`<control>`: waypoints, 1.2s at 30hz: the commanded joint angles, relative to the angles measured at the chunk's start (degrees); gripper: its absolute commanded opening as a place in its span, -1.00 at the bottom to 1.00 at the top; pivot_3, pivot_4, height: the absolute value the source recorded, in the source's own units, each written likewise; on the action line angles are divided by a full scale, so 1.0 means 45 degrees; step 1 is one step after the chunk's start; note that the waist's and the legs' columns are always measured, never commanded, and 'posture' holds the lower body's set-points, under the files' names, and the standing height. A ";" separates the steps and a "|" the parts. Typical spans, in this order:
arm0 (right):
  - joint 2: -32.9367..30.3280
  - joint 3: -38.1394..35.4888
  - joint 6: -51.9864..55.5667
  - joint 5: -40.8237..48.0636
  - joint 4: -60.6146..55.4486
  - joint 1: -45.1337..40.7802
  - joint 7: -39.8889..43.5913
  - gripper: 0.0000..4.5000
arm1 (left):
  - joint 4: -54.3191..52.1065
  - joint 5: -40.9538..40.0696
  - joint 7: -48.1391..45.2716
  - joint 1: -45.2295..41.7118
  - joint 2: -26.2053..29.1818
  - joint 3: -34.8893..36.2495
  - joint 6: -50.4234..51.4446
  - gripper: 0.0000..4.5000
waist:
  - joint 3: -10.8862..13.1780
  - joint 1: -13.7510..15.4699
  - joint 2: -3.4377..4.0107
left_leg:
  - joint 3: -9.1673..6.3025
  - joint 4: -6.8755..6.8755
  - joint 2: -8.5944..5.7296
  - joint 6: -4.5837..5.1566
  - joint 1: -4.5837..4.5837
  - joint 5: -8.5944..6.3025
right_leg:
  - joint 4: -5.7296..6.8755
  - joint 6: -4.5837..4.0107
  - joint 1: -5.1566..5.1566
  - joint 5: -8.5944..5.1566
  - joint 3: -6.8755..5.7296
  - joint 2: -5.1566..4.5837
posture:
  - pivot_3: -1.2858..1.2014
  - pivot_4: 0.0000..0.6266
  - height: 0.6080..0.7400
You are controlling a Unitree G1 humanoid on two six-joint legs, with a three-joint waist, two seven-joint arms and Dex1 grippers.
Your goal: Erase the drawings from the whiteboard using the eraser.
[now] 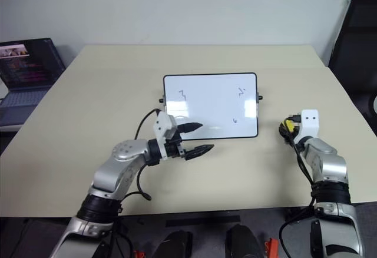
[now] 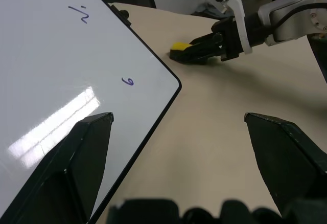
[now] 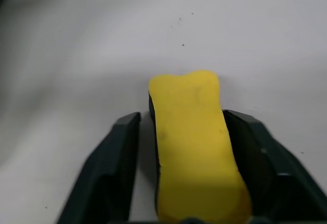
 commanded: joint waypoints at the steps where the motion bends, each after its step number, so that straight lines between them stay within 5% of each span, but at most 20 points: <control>1: -0.0111 -0.0310 -0.0286 -0.0036 -0.0125 -0.0255 -0.0166 -0.39 | -0.0620 -0.0195 -0.0016 0.0022 -0.0015 0.0077 0.0059 1.00 | 0.0000 0.0002 0.0000 | 0.0000 0.0000 0.0000 0.0000 0.0000 0.0000 | 0.0000 0.0000 0.0000 0.0000 0.0001 0.0000 | 0.03 -0.52 1.00; 9: -0.0073 -0.0299 -0.0235 -0.0111 -0.0471 -0.0125 -0.0564 -0.43 | -0.0543 -0.0137 -0.0006 -0.0126 -0.0097 0.0066 0.0063 1.00 | 0.0000 0.0002 0.0001 | 0.0001 -0.0001 0.0000 0.0000 0.0000 0.0000 | -0.0001 0.0000 0.0000 0.0000 0.0000 0.0000 | 0.03 -0.52 1.00; 25: 0.1441 0.1033 -0.1149 -0.0100 -0.6254 0.1825 -0.0863 -0.43 | -0.0143 0.2479 0.3671 0.1150 -0.1433 -0.0495 -0.1015 1.00 | 0.0001 0.0026 0.0004 | -0.0016 0.0002 0.0007 0.0000 0.0000 0.0000 | 0.0000 0.0001 0.0000 0.0000 -0.0001 0.0005 | 0.03 -0.52 1.00; 36: 0.2294 0.2450 -0.1416 -0.0546 -0.5607 0.1117 -0.0504 -0.43 | 0.0263 0.3048 0.4253 0.1198 -0.1637 -0.0480 -0.1335 1.00 | 0.0002 0.0020 0.0005 | -0.0021 0.0002 0.0003 0.0000 0.0000 0.0000 | -0.0003 0.0001 0.0001 0.0000 -0.0007 0.0004 | 0.03 -0.52 1.00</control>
